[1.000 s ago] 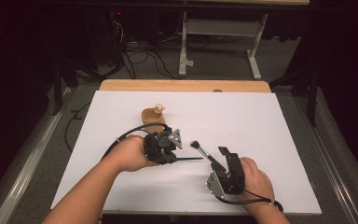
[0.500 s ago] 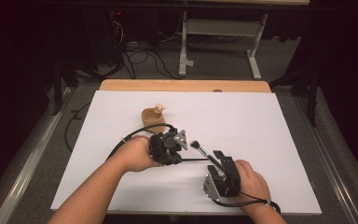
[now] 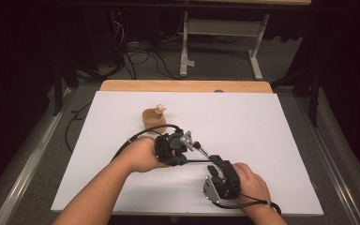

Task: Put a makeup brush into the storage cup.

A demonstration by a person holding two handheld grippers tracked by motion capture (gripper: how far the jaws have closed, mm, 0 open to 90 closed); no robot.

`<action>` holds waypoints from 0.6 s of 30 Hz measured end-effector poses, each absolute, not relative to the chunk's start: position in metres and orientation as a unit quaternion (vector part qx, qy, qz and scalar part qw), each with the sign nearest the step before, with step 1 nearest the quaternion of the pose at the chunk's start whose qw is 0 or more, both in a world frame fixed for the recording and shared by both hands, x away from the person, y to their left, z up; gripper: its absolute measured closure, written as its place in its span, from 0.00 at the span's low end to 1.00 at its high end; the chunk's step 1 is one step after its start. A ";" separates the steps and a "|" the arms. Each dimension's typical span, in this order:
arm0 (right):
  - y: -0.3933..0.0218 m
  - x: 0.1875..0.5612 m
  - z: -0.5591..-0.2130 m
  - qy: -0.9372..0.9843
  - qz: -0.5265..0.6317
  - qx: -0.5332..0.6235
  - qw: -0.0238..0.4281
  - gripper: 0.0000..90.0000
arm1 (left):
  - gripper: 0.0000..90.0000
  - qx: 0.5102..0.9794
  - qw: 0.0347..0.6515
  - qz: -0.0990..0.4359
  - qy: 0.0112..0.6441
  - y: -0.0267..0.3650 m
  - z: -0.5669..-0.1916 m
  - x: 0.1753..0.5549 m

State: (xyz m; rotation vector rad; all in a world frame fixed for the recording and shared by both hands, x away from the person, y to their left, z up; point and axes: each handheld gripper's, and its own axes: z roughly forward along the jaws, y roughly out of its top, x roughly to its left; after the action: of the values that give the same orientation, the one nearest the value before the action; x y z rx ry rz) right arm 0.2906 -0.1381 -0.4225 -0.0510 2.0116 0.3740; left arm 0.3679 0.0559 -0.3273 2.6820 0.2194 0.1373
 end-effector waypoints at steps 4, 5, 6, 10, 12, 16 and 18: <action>-0.137 0.289 -0.422 0.839 0.155 -0.024 0.521 0.68 | 0.92 0.971 0.222 0.048 0.079 0.054 -0.329 0.368; -0.137 0.289 -0.422 0.839 0.155 -0.024 0.520 0.69 | 0.92 0.971 0.222 0.048 0.077 0.053 -0.329 0.368; -0.137 0.288 -0.422 0.838 0.152 -0.023 0.524 0.70 | 0.92 0.971 0.223 0.047 0.076 0.052 -0.329 0.367; -0.136 0.287 -0.422 0.838 0.150 -0.029 0.524 0.74 | 0.92 0.970 0.225 0.046 0.075 0.048 -0.330 0.367; -0.136 0.287 -0.422 0.837 0.149 -0.031 0.526 0.77 | 0.92 0.971 0.223 0.046 0.074 0.047 -0.330 0.367; -0.136 0.287 -0.424 0.836 0.161 -0.029 0.525 0.79 | 0.92 0.971 0.222 0.046 0.073 0.046 -0.331 0.367; -0.136 0.285 -0.422 0.836 0.142 -0.033 0.530 0.80 | 0.92 0.971 0.223 0.046 0.073 0.046 -0.331 0.367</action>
State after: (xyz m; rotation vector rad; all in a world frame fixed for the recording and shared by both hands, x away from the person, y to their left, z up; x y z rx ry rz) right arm 0.2853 -0.1359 -0.4217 -0.0793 1.9950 0.3396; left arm 0.3674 0.0459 -0.3312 2.6810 0.2021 0.1264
